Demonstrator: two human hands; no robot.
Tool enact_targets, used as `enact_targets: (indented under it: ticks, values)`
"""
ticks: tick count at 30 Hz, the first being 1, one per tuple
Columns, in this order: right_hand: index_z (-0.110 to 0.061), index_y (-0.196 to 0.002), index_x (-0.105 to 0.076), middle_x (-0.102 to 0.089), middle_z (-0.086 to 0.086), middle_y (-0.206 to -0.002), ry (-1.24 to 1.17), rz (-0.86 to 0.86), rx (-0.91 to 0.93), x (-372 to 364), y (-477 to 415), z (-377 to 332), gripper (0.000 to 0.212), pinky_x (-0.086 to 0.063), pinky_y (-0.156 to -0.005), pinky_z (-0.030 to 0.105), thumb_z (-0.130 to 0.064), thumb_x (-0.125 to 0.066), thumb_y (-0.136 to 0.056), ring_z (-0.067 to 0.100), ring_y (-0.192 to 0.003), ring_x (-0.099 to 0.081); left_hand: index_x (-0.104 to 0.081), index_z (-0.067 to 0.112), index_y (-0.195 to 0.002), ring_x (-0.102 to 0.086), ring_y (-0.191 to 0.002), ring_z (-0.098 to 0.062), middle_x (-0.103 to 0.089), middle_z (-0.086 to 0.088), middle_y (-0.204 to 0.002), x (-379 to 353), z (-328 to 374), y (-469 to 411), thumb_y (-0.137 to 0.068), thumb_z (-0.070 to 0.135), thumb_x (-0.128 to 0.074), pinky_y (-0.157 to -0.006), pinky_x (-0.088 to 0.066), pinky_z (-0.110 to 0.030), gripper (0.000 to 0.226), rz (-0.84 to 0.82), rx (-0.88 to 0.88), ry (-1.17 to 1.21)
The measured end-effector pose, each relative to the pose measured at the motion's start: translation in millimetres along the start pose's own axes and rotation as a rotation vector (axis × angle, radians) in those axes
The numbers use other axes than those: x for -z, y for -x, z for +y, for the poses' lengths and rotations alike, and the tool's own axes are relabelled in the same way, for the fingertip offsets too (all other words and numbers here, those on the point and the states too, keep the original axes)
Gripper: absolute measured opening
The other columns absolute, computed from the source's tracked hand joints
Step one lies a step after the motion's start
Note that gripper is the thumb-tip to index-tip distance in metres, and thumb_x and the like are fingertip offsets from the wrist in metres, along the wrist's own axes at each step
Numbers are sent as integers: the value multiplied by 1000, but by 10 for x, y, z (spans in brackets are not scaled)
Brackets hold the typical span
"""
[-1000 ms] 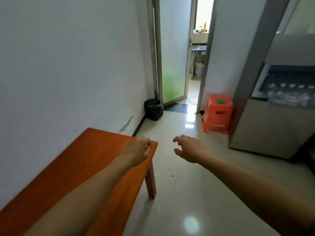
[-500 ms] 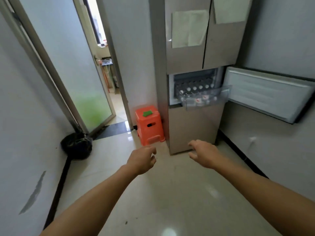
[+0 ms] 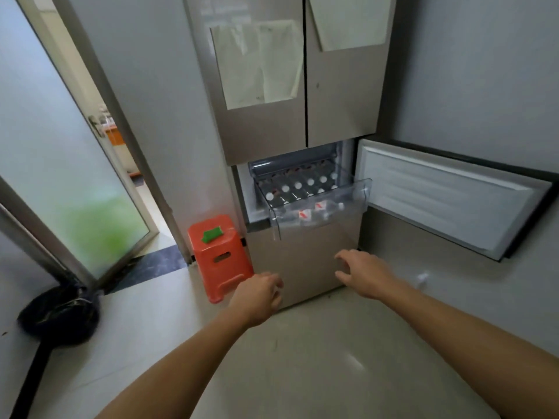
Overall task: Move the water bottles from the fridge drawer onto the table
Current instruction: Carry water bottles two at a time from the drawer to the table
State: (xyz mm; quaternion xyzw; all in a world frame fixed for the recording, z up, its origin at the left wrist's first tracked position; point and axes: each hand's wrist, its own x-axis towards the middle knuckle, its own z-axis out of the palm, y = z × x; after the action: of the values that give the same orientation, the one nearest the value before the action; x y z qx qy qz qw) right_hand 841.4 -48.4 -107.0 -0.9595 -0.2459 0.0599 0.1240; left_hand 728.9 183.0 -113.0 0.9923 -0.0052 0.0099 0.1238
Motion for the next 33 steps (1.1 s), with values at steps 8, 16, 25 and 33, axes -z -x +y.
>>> enact_targets:
  ticks: [8,16,25,33]
  values:
    - [-26,-134,-48,-59,-3,-127,3,13,-7,105,-1445,402,46,-48,-86,33,-43,-55,-92,18,-109,-58,-60,20,-109,-60,-96,-22,-64,-2,-107,-4,-391,-1656,-87,27,-52,-77,-49,-34,25,53,-33,21]
    - [-22,-131,-54,-63,1,-119,-75,26,-109,420,-2855,754,45,-49,-86,34,-39,-59,-90,19,-107,-60,-60,18,-111,-61,-95,-22,-63,-5,-109,-12,-715,-3226,-90,28,-51,-74,-48,-31,25,36,-60,64]
    - [-20,-119,-57,-65,6,-114,-53,-80,-71,343,-4227,1275,36,-52,-82,38,-39,-60,-89,26,-100,-62,-62,13,-101,-57,-94,-26,-59,-9,-108,-543,-880,-4090,-92,29,-49,-78,-49,-38,22,-8,65,124]
    - [-16,-117,-60,-60,4,-116,26,-633,-12,-215,-5439,1637,47,-51,-88,34,-38,-74,-78,22,-101,-59,-63,18,-90,-64,-84,-26,-69,-9,-86,-824,-877,-4504,-94,33,-48,-63,-38,-30,22,25,417,267]
